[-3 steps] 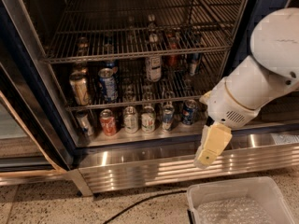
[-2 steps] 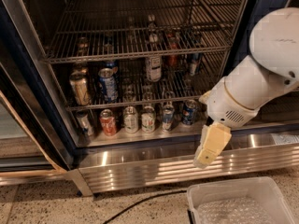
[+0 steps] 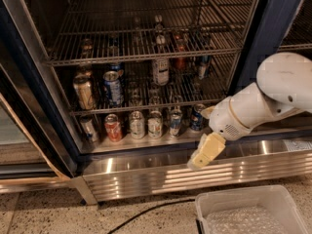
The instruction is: Pick blue plastic bottle from middle shelf of fridge
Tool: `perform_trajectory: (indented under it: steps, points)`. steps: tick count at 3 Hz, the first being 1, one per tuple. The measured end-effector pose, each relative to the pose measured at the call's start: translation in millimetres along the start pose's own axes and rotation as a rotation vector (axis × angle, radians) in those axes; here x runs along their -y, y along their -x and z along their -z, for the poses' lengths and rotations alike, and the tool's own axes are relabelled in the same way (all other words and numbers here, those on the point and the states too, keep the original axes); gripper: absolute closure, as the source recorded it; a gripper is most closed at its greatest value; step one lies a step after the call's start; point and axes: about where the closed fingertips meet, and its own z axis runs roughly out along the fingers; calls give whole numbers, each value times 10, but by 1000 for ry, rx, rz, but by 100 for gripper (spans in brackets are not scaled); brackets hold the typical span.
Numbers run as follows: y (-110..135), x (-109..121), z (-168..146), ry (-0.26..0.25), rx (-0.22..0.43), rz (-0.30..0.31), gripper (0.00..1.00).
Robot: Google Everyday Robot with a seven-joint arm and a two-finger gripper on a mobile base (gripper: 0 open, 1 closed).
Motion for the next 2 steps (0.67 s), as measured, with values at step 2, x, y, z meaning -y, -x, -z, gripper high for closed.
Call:
perform_trajectory:
  steps: [2]
  points:
    - [88, 573, -294, -108, 171, -13, 0]
